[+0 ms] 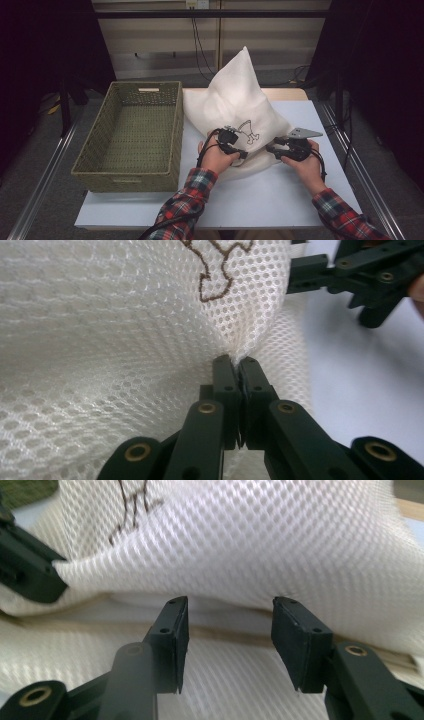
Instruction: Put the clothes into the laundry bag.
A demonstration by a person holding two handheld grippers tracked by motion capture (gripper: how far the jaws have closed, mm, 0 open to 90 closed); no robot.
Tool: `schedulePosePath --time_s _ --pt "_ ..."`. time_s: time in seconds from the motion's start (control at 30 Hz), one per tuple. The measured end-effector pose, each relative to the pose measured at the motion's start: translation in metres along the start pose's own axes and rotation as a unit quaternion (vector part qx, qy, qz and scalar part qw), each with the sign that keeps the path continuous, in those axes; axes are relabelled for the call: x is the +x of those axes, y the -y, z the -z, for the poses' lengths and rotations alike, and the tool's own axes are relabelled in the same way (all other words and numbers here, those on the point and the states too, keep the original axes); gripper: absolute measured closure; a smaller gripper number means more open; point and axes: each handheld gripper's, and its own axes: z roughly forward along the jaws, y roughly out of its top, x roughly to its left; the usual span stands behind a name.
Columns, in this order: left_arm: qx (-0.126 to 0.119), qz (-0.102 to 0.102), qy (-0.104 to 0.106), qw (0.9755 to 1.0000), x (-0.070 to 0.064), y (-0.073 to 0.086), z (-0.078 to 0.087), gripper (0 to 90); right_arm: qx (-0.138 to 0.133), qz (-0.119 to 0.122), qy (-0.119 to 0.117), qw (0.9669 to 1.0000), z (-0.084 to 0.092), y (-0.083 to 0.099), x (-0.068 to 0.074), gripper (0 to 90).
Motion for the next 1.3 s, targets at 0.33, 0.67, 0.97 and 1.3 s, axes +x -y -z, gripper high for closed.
schedulePosePath --time_s 0.33,0.67,0.97,1.3 --pt "-0.001 -0.013 0.029 0.9995 -0.006 -0.005 0.011 88.2 0.007 0.010 0.007 0.9999 0.001 0.003 -0.003 41.7" --pt "0.012 -0.010 -0.014 0.9998 0.001 0.002 -0.009 86.4 -0.002 0.000 0.008 1.0000 0.013 0.006 -0.002 37.1" --pt "-0.001 -0.017 -0.019 0.9997 0.000 0.002 -0.004 75.2 -0.009 0.002 0.006 0.9999 0.021 0.011 0.001 31.3" --pt "-0.054 -0.037 -0.037 0.9972 -0.009 -0.015 0.024 44.1 0.005 0.027 0.002 0.9996 0.007 0.001 0.008 36.3"
